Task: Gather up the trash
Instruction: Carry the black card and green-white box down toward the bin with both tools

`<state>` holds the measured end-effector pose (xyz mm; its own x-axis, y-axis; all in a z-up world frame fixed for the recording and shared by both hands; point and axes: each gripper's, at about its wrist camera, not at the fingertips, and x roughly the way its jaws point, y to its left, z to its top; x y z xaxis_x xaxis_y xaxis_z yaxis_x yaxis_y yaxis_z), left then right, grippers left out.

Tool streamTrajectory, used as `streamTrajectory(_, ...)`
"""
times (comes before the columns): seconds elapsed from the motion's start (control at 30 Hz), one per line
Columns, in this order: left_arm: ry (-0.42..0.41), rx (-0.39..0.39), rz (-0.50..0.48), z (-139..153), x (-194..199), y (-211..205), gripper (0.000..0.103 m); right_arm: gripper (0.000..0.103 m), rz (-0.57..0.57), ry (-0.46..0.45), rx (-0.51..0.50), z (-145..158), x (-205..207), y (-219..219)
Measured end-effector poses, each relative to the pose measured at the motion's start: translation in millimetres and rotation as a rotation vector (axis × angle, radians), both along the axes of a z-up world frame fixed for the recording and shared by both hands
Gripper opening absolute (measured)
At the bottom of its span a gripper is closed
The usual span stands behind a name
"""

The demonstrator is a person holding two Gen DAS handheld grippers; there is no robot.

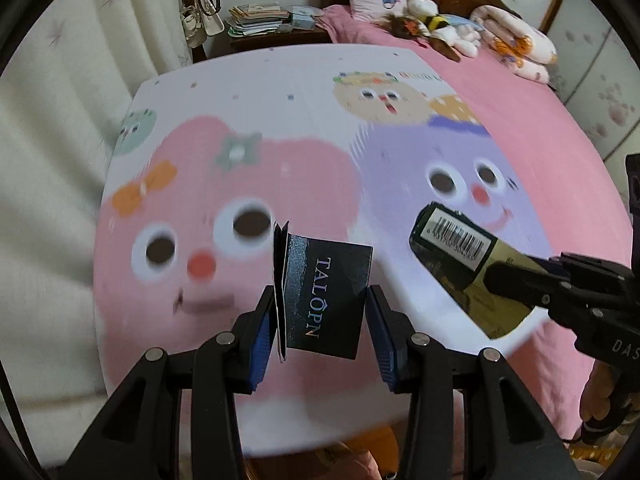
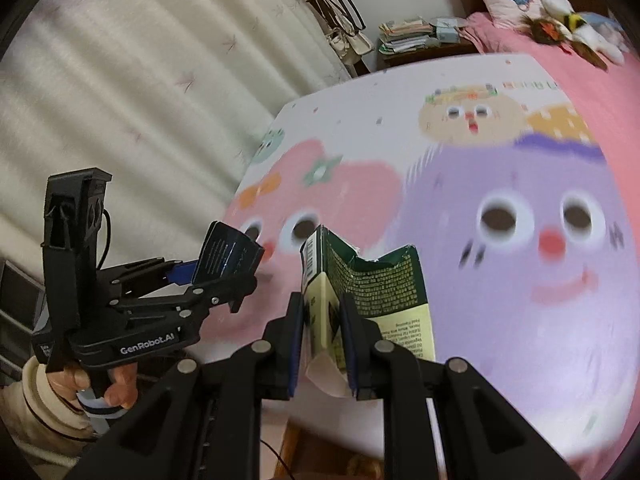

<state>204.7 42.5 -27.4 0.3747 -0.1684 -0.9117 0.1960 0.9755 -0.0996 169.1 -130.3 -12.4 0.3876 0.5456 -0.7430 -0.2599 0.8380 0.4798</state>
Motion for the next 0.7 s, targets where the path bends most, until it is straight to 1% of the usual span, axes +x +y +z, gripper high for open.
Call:
streamTrajectory(0.1, 0.003, -0.019, -0.008, -6.9, -38.5, 12.0, 0.042, 0.017, -0.02, 0.016, -0.012, -5.7, -48.8, 12.3)
streamTrajectory(0.2, 0.038, -0.043, -0.015, -21.6, -79.6, 22.8, 0.042, 0.017, -0.034, 0.055, -0.013, -15.8, -92.0, 20.5)
streamTrajectory(0.27, 0.071, -0.061, -0.02, -32.8, -99.0, 26.4, 0.042, 0.017, -0.03, 0.086, -0.027, -24.8, -114.1, 25.1)
streamTrajectory(0.43, 0.139, -0.088, -0.033, -61.6, -138.0, 25.7, 0.042, 0.017, -0.034, 0.163, -0.075, -52.3, -143.4, 28.5)
streamTrajectory(0.5, 0.17, -0.102, -0.034, -77.6, -149.2, 22.1, 0.042, 0.017, -0.051, 0.204, -0.094, -71.9, -148.3, 25.5)
streamTrajectory(0.6, 0.203, -0.101, -0.027, -103.8, -158.5, 17.0, 0.042, 0.018, -0.076, 0.262, -0.115, -103.8, -157.3, 21.0)
streamTrajectory(0.67, 0.235, -0.106, -0.015, -125.9, -160.8, 13.5, 0.043, 0.018, -0.1, 0.306, -0.118, -132.2, -158.4, 15.9)
streamTrajectory(0.7, 0.255, -0.114, -0.008, -141.6, -161.6, 11.2, 0.043, 0.018, -0.117, 0.329, -0.118, -150.1, -157.6, 12.2)
